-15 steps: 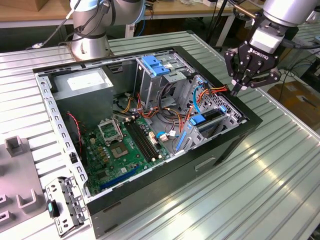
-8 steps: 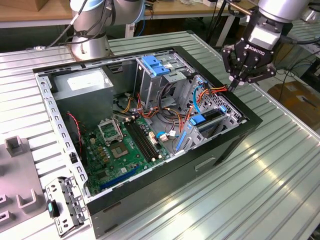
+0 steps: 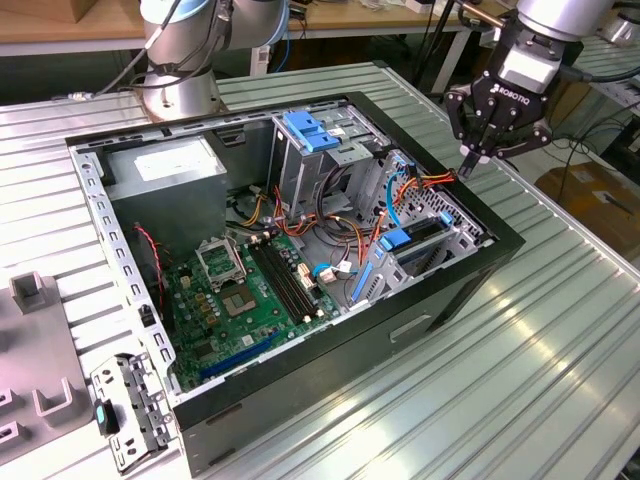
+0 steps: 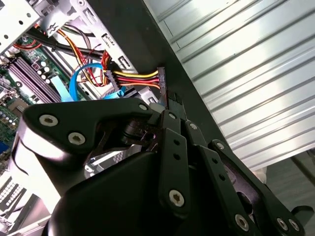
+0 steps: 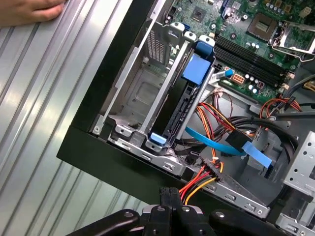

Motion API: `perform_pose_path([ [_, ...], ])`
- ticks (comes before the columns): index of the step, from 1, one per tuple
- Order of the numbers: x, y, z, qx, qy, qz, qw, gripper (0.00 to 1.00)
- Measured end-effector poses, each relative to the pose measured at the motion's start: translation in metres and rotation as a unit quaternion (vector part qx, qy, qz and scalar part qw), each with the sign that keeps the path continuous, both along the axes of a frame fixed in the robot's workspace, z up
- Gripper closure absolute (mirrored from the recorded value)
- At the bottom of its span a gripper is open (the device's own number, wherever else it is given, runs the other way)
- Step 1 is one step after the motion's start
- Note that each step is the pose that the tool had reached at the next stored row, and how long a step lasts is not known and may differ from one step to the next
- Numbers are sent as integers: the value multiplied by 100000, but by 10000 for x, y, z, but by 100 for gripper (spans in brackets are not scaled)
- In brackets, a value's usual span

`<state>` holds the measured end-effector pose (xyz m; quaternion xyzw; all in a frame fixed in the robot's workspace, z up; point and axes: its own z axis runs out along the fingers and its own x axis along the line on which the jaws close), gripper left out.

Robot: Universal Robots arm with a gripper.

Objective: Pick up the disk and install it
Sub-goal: 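Insert the first disk wire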

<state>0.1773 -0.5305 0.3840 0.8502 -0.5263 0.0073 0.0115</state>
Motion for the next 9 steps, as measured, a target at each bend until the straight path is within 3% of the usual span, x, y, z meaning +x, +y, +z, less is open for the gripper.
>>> perform_pose_path([
  [9, 8, 0, -5, 7, 1, 2, 100000, 89],
])
